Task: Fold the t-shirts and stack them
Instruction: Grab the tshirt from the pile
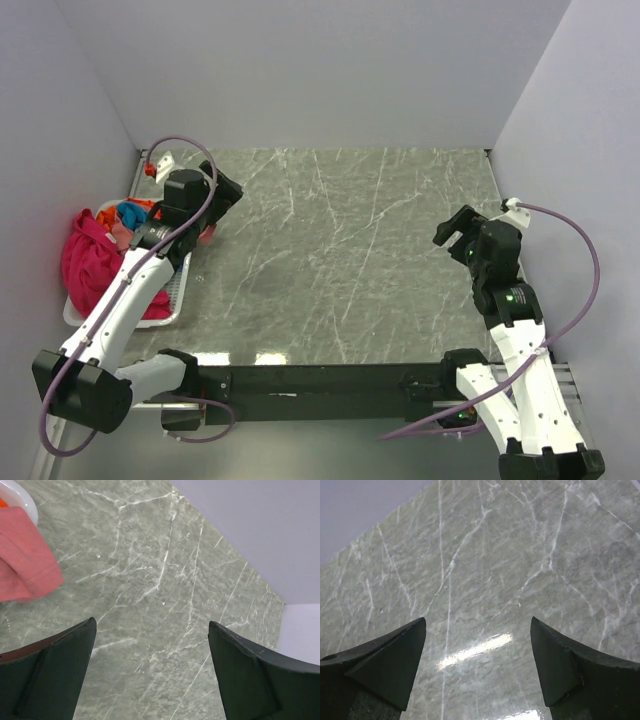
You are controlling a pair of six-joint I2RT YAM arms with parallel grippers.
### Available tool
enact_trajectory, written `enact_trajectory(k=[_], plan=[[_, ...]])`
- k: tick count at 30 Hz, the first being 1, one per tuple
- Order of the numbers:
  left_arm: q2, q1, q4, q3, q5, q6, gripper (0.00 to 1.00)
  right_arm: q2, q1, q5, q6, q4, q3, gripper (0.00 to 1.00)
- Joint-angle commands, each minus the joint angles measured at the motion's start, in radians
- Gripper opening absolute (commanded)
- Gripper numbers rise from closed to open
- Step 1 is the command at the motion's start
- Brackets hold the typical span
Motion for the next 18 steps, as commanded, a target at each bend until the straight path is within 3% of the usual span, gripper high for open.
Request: enact_trajectory(k=[1,8,13,18], plan=[[-0.006,0.001,-0.029,0.023,-0.049,0.004,0.99,0.016,-0.003,0.044,-0.025,0.005,0.033,0.91],[0.052,0.046,-0.214,0.097,-0.183,-0.068,0.99,-0.001,-0.003,-0.048,-0.034,0.081,-0.016,0.91],[0.067,0.314,-0.314,0.097,-0.177,-0.073,0.99,-0.001,-0.005,-0.062,-0.045,0.095,-0.024,0.92],[0.027,0.451,-0.374,0.081,-0.316,-0.12,0.99,0.028,-0.003,-0.072,-0.04,0.101,-0.027,0.93]])
